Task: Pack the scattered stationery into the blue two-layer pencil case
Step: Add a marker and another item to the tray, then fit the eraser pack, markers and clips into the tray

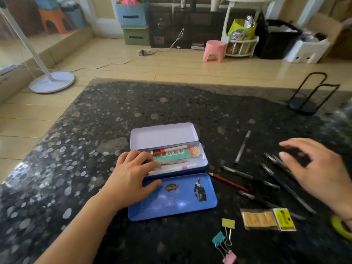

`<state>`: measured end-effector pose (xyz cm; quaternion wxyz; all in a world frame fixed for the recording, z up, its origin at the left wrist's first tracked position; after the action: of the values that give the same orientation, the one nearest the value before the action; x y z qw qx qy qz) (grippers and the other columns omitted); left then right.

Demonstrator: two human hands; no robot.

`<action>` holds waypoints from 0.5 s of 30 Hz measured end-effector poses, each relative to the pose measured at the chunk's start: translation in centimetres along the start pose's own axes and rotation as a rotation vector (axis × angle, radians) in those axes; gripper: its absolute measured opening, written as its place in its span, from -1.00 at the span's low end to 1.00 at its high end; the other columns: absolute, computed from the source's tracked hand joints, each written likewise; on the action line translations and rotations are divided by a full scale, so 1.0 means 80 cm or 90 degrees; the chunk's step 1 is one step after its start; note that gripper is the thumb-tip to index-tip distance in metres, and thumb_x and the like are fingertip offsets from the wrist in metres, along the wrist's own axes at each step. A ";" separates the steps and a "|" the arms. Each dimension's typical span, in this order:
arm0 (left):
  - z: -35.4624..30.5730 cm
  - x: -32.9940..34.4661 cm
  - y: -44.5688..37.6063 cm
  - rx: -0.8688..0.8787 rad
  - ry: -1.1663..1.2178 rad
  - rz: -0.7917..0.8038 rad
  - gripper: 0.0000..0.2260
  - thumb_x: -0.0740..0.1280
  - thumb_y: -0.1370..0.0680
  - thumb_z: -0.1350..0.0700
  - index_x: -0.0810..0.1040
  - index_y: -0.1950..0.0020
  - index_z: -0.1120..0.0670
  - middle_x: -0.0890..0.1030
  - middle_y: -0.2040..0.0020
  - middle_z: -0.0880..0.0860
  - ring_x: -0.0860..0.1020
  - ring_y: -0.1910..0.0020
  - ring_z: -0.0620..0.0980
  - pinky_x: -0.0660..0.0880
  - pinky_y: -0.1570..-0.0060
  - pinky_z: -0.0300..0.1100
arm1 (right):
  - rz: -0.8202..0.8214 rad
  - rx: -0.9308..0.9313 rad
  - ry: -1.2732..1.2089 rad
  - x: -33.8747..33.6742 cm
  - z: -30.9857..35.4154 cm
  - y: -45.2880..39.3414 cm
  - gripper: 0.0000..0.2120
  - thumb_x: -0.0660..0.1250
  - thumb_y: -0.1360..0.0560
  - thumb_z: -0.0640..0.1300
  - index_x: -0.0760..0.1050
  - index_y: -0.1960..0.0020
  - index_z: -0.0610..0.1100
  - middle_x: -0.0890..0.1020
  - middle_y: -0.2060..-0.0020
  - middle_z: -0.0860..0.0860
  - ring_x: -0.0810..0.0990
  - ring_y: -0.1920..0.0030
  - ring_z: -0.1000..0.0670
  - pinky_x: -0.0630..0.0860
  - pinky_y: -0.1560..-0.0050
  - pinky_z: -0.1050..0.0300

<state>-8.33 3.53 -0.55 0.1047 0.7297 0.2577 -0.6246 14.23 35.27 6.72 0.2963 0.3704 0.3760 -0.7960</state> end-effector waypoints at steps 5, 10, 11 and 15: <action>-0.026 -0.003 -0.002 0.060 -0.021 -0.094 -0.54 0.19 -0.48 -0.28 0.61 -0.16 -0.02 0.56 -0.17 0.05 0.47 -0.15 0.17 0.34 -0.14 0.12 | 0.000 0.202 0.080 -0.101 -0.120 0.086 -0.86 0.43 -0.46 -0.12 0.57 0.04 0.08 0.64 0.13 -0.02 0.56 0.16 0.03 0.35 0.13 0.55; -0.156 -0.002 -0.018 0.165 0.110 -0.111 -0.67 0.27 -0.49 -0.16 0.64 -0.09 0.00 0.57 -0.11 0.00 0.48 -0.11 0.14 0.39 -0.10 0.05 | 0.155 0.321 0.093 -0.121 -0.183 0.186 -0.68 0.45 -0.44 -0.19 0.49 0.12 0.24 0.64 0.18 0.07 0.60 0.21 0.09 0.52 0.18 0.15; -0.197 0.005 -0.021 0.191 0.132 -0.095 -0.69 0.27 -0.49 -0.16 0.63 -0.09 -0.03 0.57 -0.11 -0.04 0.48 -0.11 0.10 0.39 -0.11 0.02 | 0.175 0.336 0.098 -0.119 -0.191 0.200 -0.69 0.45 -0.43 -0.18 0.49 0.10 0.25 0.62 0.19 0.11 0.59 0.23 0.13 0.50 0.20 0.17; -0.352 0.047 -0.036 0.297 0.160 -0.007 -0.69 0.29 -0.48 -0.17 0.56 -0.17 -0.12 0.53 -0.14 -0.12 0.43 -0.17 0.00 0.39 -0.18 0.02 | 0.167 0.347 0.107 -0.116 -0.205 0.211 -0.68 0.44 -0.44 -0.13 0.53 -0.16 0.09 0.51 0.05 0.18 0.48 0.22 0.21 0.42 0.14 0.26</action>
<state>14.71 20.25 1.85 -0.1026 0.8046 0.1217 -0.5721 38.02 41.37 0.62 0.2547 0.5459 0.1210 -0.7890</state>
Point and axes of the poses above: each hand's wrist, its own y-axis away from the middle knuckle, its own x-axis out of the palm, z = x × y, the point moved 7 cm from there along -y, towards the middle knuckle
